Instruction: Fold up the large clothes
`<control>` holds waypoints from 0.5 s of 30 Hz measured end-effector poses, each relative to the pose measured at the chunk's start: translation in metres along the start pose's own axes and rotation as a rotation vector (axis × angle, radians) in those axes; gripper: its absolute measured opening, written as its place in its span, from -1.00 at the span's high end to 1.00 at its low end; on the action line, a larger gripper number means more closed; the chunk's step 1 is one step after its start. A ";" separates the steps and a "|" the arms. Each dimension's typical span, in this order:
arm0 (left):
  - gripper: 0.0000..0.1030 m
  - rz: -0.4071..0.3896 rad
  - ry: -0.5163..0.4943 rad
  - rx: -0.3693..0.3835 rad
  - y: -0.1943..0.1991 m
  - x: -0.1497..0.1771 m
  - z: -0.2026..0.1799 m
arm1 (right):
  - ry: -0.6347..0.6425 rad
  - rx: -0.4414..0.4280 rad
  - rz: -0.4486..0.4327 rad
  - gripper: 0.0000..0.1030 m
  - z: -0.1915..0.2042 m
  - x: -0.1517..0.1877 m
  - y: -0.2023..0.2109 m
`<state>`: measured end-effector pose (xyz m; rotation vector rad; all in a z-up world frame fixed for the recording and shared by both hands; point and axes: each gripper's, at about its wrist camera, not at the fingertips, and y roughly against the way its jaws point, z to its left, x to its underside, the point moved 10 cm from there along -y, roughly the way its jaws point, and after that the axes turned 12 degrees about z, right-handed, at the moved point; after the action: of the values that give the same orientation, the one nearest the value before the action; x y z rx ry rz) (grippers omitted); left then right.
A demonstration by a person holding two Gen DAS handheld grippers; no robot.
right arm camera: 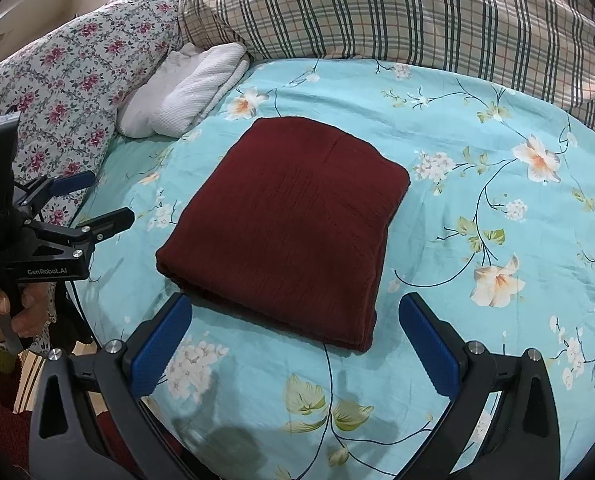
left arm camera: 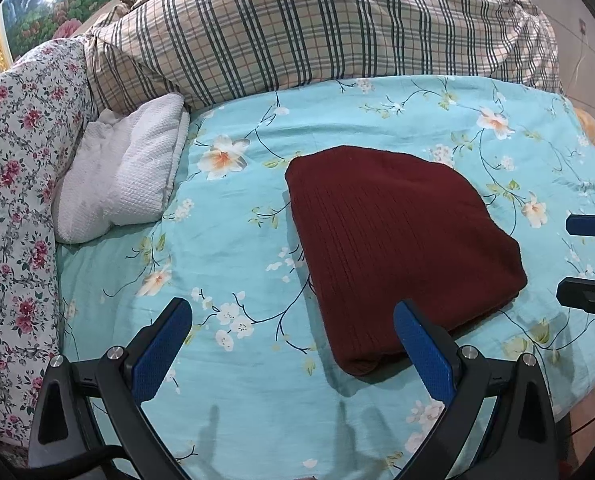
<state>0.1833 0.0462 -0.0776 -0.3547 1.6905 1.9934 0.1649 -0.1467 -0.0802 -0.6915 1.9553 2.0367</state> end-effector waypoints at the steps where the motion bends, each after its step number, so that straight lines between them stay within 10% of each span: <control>1: -0.96 0.000 -0.002 0.001 0.000 0.000 0.000 | 0.001 0.001 0.000 -1.00 0.001 0.000 0.000; 15: -0.96 -0.003 -0.008 -0.010 0.000 0.000 0.000 | 0.004 -0.001 0.001 -1.00 0.003 0.000 -0.001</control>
<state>0.1838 0.0459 -0.0776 -0.3520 1.6748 1.9997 0.1655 -0.1440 -0.0812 -0.6960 1.9575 2.0384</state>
